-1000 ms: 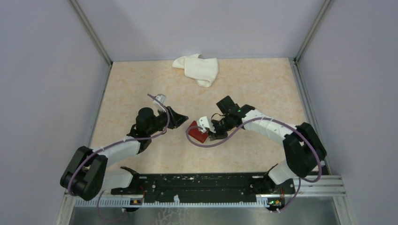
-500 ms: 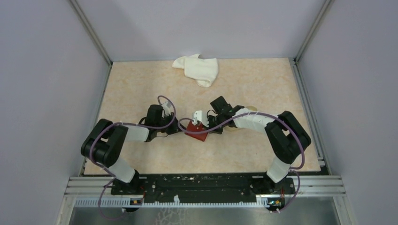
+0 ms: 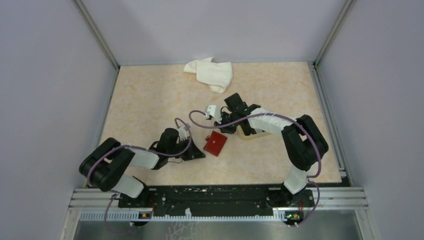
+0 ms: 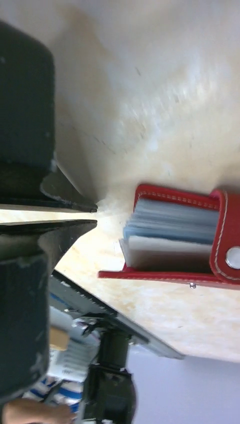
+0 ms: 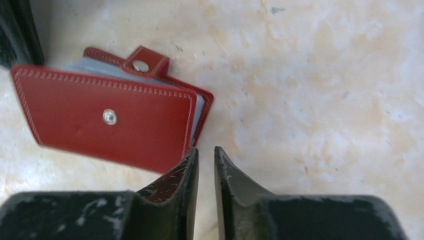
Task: Put the credit cards into the card holder
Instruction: Close the card holder at the center of the board.
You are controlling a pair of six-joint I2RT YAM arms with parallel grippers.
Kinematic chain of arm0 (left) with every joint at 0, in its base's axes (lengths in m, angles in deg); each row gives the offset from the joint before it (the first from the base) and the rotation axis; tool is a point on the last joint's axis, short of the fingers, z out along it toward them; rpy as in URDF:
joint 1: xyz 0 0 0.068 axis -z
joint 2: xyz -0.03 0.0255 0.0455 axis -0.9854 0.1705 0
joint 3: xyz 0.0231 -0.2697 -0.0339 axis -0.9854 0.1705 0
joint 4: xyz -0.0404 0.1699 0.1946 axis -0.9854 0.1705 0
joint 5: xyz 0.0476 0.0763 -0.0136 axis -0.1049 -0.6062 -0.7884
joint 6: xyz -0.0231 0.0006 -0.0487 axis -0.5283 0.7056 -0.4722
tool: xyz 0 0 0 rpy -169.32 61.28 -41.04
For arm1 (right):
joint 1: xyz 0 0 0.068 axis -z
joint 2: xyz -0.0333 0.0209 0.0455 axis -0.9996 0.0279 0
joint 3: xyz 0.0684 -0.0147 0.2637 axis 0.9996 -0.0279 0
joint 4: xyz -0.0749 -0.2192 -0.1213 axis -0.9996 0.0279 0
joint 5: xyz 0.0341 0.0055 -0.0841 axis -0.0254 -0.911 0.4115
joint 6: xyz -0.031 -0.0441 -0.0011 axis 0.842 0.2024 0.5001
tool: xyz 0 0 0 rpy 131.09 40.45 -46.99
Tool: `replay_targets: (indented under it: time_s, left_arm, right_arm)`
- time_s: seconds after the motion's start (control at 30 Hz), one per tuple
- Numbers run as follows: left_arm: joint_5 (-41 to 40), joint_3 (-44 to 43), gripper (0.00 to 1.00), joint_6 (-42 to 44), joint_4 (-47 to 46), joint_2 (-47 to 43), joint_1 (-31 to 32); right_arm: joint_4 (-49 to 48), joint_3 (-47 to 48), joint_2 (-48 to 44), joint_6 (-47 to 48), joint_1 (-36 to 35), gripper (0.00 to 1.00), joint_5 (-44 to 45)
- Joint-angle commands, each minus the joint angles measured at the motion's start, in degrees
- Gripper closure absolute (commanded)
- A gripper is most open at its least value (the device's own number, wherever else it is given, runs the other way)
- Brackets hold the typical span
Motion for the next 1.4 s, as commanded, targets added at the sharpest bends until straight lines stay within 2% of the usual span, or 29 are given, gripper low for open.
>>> replay_targets:
  time_s: [0.0, 0.07, 0.13, 0.17, 0.2, 0.27, 0.3, 0.33, 0.43, 0.47, 0.5, 0.57, 0.7, 0.8, 0.9, 1.07, 1.17, 1.27, 1.37]
  left_arm:
    - [-8.94, 2.43, 0.82, 2.54, 5.79, -10.79, -0.71]
    - [-11.01, 2.03, 0.81, 5.65, 8.94, -16.45, -1.31]
    - [-13.09, 1.61, 0.73, 8.73, 10.68, -21.91, -1.82]
    - [-14.38, 1.59, 0.63, 10.42, 10.78, -24.27, -2.1]
    - [-15.73, 1.57, 0.49, 12.55, 10.6, -26.49, -2.32]
    - [-17.33, 1.5, 0.16, 17.02, 9.77, -29.14, -2.85]
    - [-17.28, 1.36, 0.04, 18.28, 9.66, -29.75, -3.34]
    - [-15.56, 1.19, 0.02, 19.5, 9.27, -29.76, -4.36]
    - [-5.13, 0.47, 0.02, 20.69, 6.19, -26.63, -8.81]
    - [-1.96, 0.03, 0.02, 20.33, 5.07, -24.73, -10.31]
    - [0.83, -0.51, 0.1, 19.81, 3.94, -22.58, -11.44]
    - [6.0, -1.7, 0.22, 18.4, 1.55, -17.73, -13.19]
    - [15.58, -5.62, 0.26, 16.43, -2.04, -7.66, -14.46]
    - [17.0, -7.22, 0.27, 16.3, -3.11, -4.61, -14.51]
    - [15.06, -7.76, 0.28, 17.16, -2.82, -5.24, -14.44]
    - [11.64, -6.11, 0.28, 22.32, -2.93, -12.46, -14.48]
    - [9.2, -4.77, 0.26, 25.26, -2.11, -16.71, -14.5]
    - [9.24, -4.8, 0.27, 25.08, -2.17, -16.47, -14.4]
    - [12.7, -6.48, 0.3, 25.63, -1.28, -13.26, -14.48]
  right_arm:
    - [3.09, -1.53, -11.53, 4.63, 4.99, 0.76, -3.92]
    - [5.24, -3.57, -15.36, 10.59, 5.64, 0.65, -10.92]
    - [8.34, -5.17, -17.63, 18.18, 5.66, 0.46, -20.0]
    - [10.3, -5.9, -17.97, 22.5, 5.58, 0.37, -24.38]
    - [12.28, -6.23, -17.84, 27.68, 5.55, 0.3, -27.59]
    - [16.83, -5.57, -15.75, 38.94, 5.57, 0.24, -30.0]
    - [19.33, -4.16, -14.11, 44.41, 5.57, 0.23, -29.66]
    - [22.92, -2.58, -12.31, 50.6, 5.53, 0.23, -29.0]
    - [33.41, 0.63, -6.98, 71.98, 5.57, 0.25, -27.27]
    - [34.33, 0.82, -5.79, 76.23, 5.42, 0.25, -27.66]
    - [32.71, 0.74, -4.87, 77.05, 4.95, 0.26, -27.92]
    - [26.26, -1.29, -4.18, 73.64, 3.71, 0.28, -26.55]
    - [8.66, -7.91, -6.46, 64.83, 2.21, 0.21, -23.6]
    - [6.69, -8.78, -6.21, 64.38, 1.43, 0.2, -21.19]
    - [5.98, -9.27, -4.59, 64.26, 0.43, 0.21, -18.6]
    - [-0.77, -10.79, -3.43, 53.55, -1.03, 0.3, -14.17]
    - [-2.55, -11.71, -3.77, 48.27, -1.72, 0.38, -11.14]
    - [-4.52, -13.34, -4.41, 42.72, -2.84, 0.5, -7.54]
    - [-7.31, -15.37, -5.95, 36.39, -3.83, 0.57, -4.79]
